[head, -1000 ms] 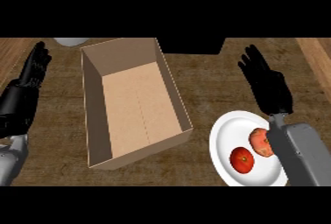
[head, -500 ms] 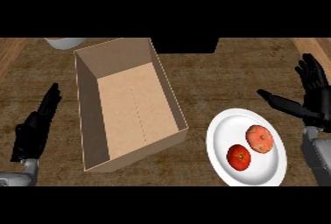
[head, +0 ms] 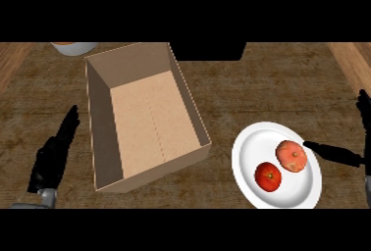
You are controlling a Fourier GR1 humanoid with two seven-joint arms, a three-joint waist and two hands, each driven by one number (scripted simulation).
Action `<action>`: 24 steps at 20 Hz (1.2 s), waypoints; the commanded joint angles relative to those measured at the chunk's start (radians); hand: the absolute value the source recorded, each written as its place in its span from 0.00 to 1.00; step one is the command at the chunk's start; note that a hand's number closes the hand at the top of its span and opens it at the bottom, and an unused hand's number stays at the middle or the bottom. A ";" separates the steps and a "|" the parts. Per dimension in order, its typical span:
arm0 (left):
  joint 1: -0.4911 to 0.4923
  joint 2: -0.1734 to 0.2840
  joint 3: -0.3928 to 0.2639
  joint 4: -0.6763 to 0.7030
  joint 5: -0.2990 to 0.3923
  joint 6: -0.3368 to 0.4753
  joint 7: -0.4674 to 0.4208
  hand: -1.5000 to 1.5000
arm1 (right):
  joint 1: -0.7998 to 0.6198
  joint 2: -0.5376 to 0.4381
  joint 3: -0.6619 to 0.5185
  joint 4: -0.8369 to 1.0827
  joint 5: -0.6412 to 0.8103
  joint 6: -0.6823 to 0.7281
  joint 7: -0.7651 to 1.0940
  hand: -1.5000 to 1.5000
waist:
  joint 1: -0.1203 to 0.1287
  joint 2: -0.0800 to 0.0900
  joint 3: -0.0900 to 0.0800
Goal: Pick the squash from the plate and place it in the cardboard box
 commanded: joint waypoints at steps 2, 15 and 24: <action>0.006 -0.004 -0.007 -0.008 -0.022 0.006 -0.011 0.50 | 0.026 -0.224 0.076 -0.065 0.108 0.138 0.218 0.00 | 0.004 -0.002 -0.002; 0.054 -0.012 0.011 -0.046 -0.025 -0.022 -0.013 0.50 | 0.000 -0.318 0.293 -0.357 0.175 0.499 0.789 0.00 | 0.015 0.000 0.001; -0.013 -0.063 0.066 -0.007 -0.056 -0.072 0.013 0.50 | 0.060 -0.161 0.264 -0.340 0.356 0.503 0.838 0.00 | 0.006 0.001 0.002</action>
